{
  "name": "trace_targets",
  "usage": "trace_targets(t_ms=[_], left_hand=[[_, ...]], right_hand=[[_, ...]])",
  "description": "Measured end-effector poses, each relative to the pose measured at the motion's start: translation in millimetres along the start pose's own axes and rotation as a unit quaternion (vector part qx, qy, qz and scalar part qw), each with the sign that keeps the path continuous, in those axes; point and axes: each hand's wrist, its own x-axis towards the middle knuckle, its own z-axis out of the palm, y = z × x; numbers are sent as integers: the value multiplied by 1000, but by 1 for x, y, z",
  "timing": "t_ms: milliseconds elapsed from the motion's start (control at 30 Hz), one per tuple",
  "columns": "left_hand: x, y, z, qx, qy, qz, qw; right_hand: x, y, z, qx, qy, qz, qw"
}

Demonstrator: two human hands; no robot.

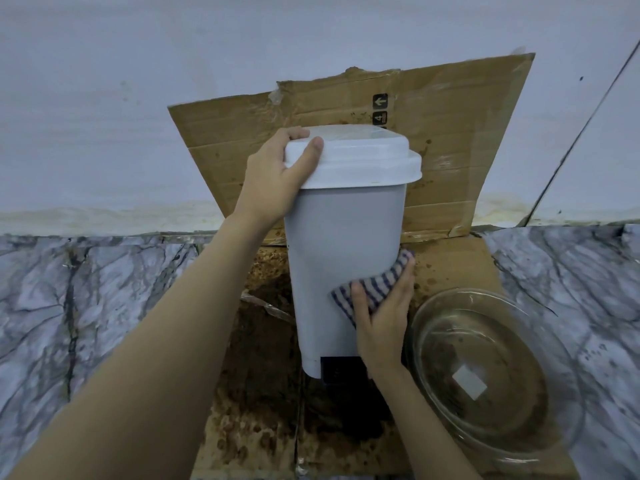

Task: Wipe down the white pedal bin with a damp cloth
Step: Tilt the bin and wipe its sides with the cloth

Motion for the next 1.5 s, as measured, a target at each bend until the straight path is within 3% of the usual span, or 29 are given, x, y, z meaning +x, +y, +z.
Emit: trace_targets(t_ms=[100, 200, 333, 533, 667, 800, 900, 1033, 1133, 1233, 1367, 1500], left_hand=[[1, -1, 0, -4, 0, -1, 1000], [0, -2, 0, -8, 0, -3, 1000], [-1, -2, 0, -9, 6, -2, 1000], [-3, -2, 0, -2, 8, -2, 1000], [-4, -2, 0, 1, 11, 1, 1000], [-5, -2, 0, -3, 15, 2, 1000], [-8, -3, -1, -3, 13, 4, 1000], [-18, -3, -2, 7, 14, 13, 1000], [-33, -1, -2, 6, 17, 18, 1000], [-51, -2, -5, 7, 10, 18, 1000], [-82, -3, -7, 14, 1, 28, 999], [-110, -1, -3, -9, 6, -6, 1000]], right_hand=[[37, -32, 3, 22, 66, -19, 997], [53, -42, 1, 46, 82, -34, 995], [26, -11, -2, 71, 19, -28, 997], [-37, 41, -4, 105, -79, 90, 987], [-42, 49, -2, 122, -89, 107, 983], [-13, 19, -1, 122, -38, 69, 989], [20, -10, 3, 131, 54, 15, 990], [50, -50, 0, 222, 154, 39, 962], [51, -76, -10, 268, 200, -3, 942], [40, -86, -17, 209, 203, -78, 953], [21, -86, -30, 31, 147, -106, 983], [7, -86, -50, -136, 102, -196, 966]])
